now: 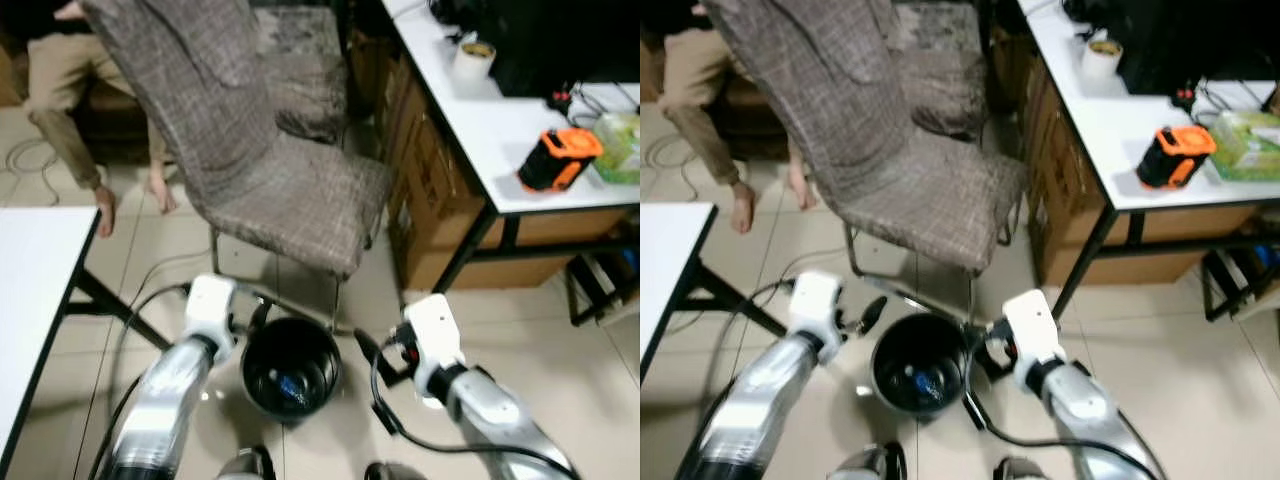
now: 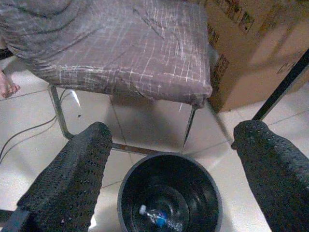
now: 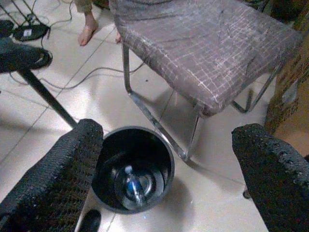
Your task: Picking trash to rubbish bin
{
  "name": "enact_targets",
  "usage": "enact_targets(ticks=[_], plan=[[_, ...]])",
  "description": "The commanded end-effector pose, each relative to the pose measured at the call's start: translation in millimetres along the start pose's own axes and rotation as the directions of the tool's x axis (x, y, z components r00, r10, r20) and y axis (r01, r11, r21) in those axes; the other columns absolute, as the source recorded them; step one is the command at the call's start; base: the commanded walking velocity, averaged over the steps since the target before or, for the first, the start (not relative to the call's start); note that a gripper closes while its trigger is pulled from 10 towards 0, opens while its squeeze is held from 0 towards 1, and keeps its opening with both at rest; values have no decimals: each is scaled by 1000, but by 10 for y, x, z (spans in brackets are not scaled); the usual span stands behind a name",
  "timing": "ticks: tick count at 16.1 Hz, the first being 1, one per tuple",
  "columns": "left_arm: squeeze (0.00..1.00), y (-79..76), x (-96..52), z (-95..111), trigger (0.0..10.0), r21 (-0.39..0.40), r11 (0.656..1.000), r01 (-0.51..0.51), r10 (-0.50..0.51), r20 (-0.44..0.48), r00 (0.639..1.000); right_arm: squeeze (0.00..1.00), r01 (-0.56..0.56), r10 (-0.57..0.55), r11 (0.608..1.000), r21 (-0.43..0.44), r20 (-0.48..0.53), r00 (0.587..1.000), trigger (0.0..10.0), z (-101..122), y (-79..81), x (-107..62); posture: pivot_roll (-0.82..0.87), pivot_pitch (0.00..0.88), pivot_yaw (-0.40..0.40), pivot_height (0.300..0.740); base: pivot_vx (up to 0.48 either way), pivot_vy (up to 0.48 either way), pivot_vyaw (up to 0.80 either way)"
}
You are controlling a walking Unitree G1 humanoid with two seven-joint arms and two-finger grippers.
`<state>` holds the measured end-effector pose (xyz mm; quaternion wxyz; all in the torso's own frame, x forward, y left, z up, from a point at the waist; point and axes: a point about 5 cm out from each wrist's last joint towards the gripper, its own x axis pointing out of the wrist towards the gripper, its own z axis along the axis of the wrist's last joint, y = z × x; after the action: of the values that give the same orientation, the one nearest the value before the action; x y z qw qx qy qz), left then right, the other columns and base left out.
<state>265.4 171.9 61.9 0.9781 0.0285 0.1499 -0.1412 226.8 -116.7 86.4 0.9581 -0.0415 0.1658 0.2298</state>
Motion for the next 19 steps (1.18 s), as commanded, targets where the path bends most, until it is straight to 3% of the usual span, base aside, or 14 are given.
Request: enact_targets(ticks=[1, 2, 4, 6, 11, 14, 19], plan=[[0, -42, -92, 126, 10000, -3, 1000, 23, -22, 30, 999, 0, 43, -43, 998, 39, 3, 999, 10000, 21, -52, -15, -58, 102, -2, 740, 0, 0, 0], [0, -54, -209, 279, 10000, -13, 1000, 11, -10, 68, 998, 0, 78, -80, 996, 48, 42, 996, 10000, 123, -82, -25, -57, 94, -6, 740, 0, 0, 0], [0, -132, -273, 471, 10000, -46, 999, -6, 10, 93, 996, 0, 119, -128, 990, 78, 117, 985, 10000, 263, -126, -53, -53, 77, -15, 740, 0, 0, 0], [0, -220, -299, 501, 10000, -23, 1000, 19, -17, 89, 996, 0, 115, -122, 992, 56, 124, 985, 10000, 243, -92, -62, -62, 63, -9, 740, -242, 0, 0], [0, -271, -306, 542, 10000, 7, 1000, 26, -26, 64, 998, 0, 126, -131, 991, 44, 135, 982, 10000, 234, -97, -51, -67, 42, -6, 740, -242, 0, 0], [0, -277, -321, 580, 10000, 20, 999, 27, -28, 70, 997, 0, 117, -129, 990, 73, 187, 974, 10000, 329, -90, -39, -60, 41, -8, 740, -242, 0, 0], [0, -258, -375, 633, 10000, 47, 999, 6, -10, 79, 997, 0, 69, -76, 997, 35, 250, 965, 10000, 407, -42, -20, -46, 47, -17, 740, -242, 0, 0]])
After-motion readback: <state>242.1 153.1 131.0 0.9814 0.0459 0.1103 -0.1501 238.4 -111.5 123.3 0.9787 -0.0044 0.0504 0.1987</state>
